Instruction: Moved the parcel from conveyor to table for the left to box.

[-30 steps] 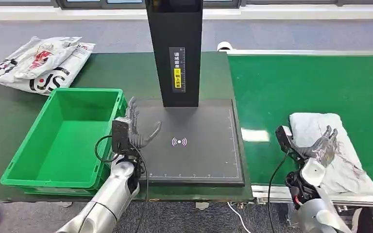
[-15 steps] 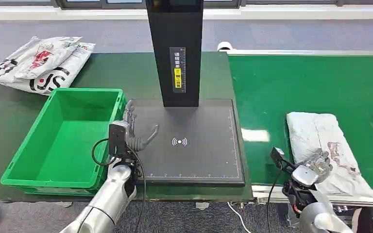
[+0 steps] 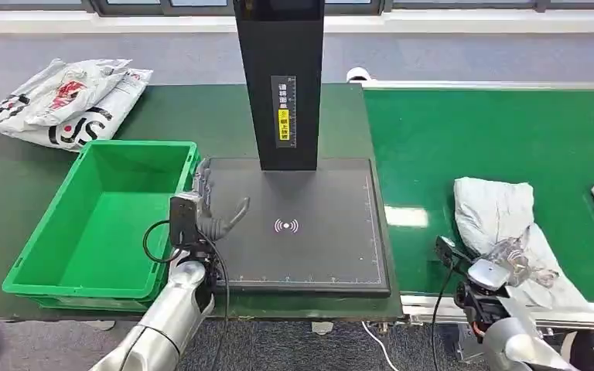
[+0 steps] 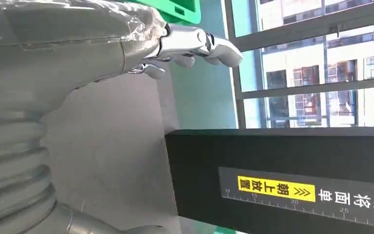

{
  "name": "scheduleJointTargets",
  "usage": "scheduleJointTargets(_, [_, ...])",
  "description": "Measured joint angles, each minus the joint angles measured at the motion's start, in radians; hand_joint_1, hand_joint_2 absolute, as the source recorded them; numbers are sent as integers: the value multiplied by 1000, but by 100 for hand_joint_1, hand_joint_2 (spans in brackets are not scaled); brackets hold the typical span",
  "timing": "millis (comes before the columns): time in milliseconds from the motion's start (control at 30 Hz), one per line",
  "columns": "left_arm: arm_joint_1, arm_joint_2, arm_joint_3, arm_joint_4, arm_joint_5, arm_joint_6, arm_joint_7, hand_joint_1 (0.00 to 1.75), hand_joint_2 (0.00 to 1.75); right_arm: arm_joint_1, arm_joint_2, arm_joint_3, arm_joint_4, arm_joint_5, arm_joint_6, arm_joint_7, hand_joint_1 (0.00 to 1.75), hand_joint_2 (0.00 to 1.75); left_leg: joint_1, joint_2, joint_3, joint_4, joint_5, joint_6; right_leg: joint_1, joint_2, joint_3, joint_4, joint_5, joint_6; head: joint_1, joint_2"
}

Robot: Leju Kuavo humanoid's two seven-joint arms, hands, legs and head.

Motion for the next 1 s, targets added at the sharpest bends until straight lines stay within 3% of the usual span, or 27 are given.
scheduleJointTargets(200, [9, 5, 0, -16, -5, 8, 11, 0, 175, 0, 4, 0, 0, 2, -74, -19, 175, 175, 0, 0, 0, 0, 0, 0, 1, 0, 0, 0, 0, 0, 0, 0])
scheduleJointTargets(300, [29, 7, 5, -44, -20, 23, 26, 0, 175, 1, 14, 0, 0, -7, -244, -91, 175, 175, 0, 0, 0, 0, 0, 0, 0, 1, 0, 0, 0, 0, 0, 0])
scheduleJointTargets(400, [52, 10, 22, -82, -39, 34, 44, 0, 175, -6, 38, -2, -13, -39, -448, -217, 175, 175, 0, 2, -1, 0, 0, 0, 0, 2, -2, 1, 1, 0, 0, 0])
scheduleJointTargets(467, [64, 11, 27, -100, -61, 47, 57, 0, 175, -4, 60, -7, -59, -76, -512, -325, 175, 175, 0, 2, -1, 0, 0, -1, 0, 2, -2, 1, 1, 0, 0, 0])
scheduleJointTargets(567, [76, 13, 37, -121, -80, 59, 69, 0, 175, -9, 96, -23, -148, -118, -538, -441, 175, 175, 0, 1, -2, 0, 1, -1, 1, 1, -2, 1, 0, -1, 0, 0])
scheduleJointTargets(667, [79, 14, 50, -131, -101, 75, 81, 0, 175, 24, 160, -51, -317, -207, -540, -672, 175, 175, 1, -1, -4, 0, 1, -2, 0, 0, -5, 1, 0, -1, 0, 0])
scheduleJointTargets(733, [78, 16, 50, -135, -111, 79, 85, 0, 175, 33, 206, -55, -400, -242, -541, -758, 175, 175, 2, 1, -4, 0, 1, -2, 1, 1, -5, 1, 0, -1, 0, 0])
scheduleJointTargets(867, [74, 15, 55, -140, -137, 87, 95, 0, 175, 50, 290, -47, -539, -339, -541, -850, 175, 175, 2, 0, -4, 0, 1, -2, 1, 1, -6, 1, 0, -2, 0, 0])
scheduleJointTargets(1000, [63, 13, 55, -140, -155, 94, 103, 0, 175, 74, 336, 2, -623, -382, -541, -858, 175, 175, 3, 0, -4, 0, 1, -2, 0, 0, -5, 1, -1, -2, 0, 0])
